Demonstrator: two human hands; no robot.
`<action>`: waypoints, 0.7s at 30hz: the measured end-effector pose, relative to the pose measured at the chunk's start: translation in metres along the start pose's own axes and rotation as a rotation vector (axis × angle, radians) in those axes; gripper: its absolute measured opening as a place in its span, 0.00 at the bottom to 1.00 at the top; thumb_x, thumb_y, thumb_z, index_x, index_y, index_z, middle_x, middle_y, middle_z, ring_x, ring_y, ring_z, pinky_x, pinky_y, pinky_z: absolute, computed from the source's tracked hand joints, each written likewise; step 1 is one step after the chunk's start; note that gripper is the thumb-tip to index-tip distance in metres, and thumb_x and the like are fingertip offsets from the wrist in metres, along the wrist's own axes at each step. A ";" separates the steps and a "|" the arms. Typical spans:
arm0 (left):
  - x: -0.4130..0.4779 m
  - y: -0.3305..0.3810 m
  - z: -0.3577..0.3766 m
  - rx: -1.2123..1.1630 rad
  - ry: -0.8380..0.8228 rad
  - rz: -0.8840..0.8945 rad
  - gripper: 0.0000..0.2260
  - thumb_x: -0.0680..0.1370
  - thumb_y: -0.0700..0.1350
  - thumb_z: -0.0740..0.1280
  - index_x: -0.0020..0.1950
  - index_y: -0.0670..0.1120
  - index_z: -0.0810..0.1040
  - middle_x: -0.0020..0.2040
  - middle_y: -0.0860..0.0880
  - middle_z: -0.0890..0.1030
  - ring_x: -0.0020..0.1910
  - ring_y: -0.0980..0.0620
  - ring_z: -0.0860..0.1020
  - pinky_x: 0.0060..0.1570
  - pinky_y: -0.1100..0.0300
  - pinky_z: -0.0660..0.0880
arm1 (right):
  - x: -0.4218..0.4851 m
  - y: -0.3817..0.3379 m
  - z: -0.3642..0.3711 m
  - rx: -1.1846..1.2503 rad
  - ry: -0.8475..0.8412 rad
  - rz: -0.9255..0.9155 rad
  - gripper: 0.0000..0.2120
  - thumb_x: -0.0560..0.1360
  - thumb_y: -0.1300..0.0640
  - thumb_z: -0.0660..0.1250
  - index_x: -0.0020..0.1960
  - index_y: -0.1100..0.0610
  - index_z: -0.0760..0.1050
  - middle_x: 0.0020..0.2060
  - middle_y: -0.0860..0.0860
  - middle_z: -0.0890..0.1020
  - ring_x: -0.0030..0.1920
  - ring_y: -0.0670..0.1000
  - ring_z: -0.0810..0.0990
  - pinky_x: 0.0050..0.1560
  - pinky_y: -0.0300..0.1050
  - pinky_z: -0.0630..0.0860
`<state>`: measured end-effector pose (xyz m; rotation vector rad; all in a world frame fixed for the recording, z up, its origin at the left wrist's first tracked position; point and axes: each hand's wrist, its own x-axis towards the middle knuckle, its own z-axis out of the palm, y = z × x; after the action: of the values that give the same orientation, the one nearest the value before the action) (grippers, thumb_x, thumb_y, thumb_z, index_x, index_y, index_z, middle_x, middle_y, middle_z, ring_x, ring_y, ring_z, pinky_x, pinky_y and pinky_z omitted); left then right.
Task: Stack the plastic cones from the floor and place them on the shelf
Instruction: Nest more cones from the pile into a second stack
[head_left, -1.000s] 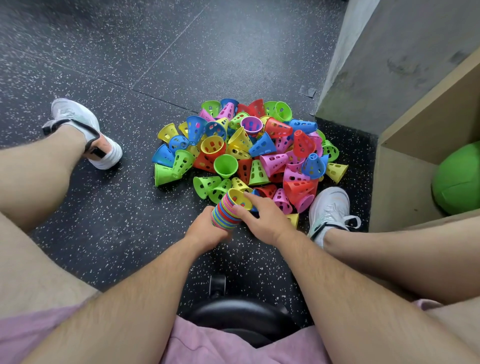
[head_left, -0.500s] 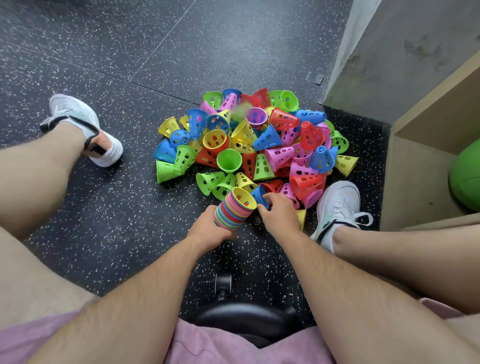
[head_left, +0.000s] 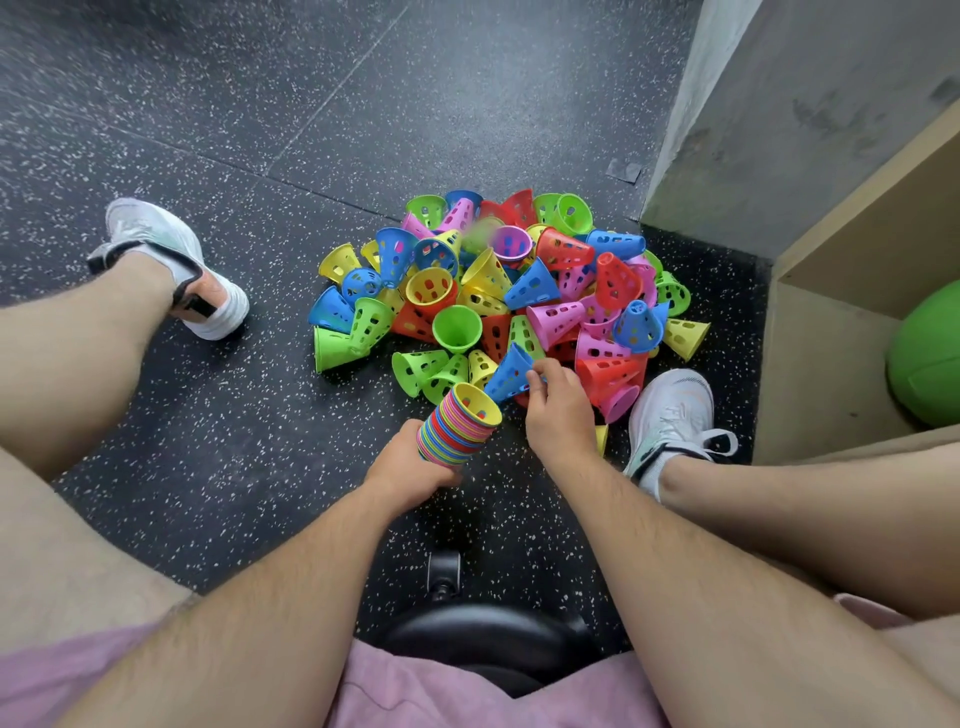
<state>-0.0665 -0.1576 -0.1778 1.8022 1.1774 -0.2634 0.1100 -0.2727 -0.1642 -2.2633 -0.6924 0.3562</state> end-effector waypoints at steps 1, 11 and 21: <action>-0.001 0.001 -0.001 -0.006 -0.001 -0.002 0.27 0.62 0.48 0.81 0.56 0.53 0.72 0.47 0.52 0.83 0.46 0.51 0.82 0.51 0.52 0.80 | 0.001 -0.002 -0.002 0.025 0.022 -0.021 0.09 0.83 0.56 0.59 0.57 0.57 0.76 0.50 0.52 0.78 0.49 0.49 0.73 0.46 0.41 0.64; 0.008 -0.004 0.001 -0.061 0.022 0.016 0.24 0.58 0.50 0.77 0.51 0.52 0.74 0.40 0.53 0.82 0.39 0.50 0.81 0.44 0.52 0.79 | -0.008 -0.023 -0.010 0.062 -0.075 -0.184 0.08 0.82 0.59 0.61 0.57 0.59 0.77 0.51 0.51 0.79 0.49 0.48 0.73 0.48 0.37 0.64; 0.018 -0.003 0.010 -0.041 -0.007 0.093 0.19 0.57 0.52 0.74 0.45 0.51 0.77 0.34 0.54 0.81 0.31 0.54 0.75 0.43 0.49 0.82 | -0.018 -0.017 -0.013 0.006 -0.247 -0.062 0.11 0.80 0.45 0.61 0.60 0.47 0.72 0.56 0.46 0.80 0.57 0.48 0.76 0.58 0.47 0.72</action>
<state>-0.0571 -0.1541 -0.1957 1.8133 1.0832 -0.1898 0.0951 -0.2804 -0.1422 -2.2080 -0.8840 0.6134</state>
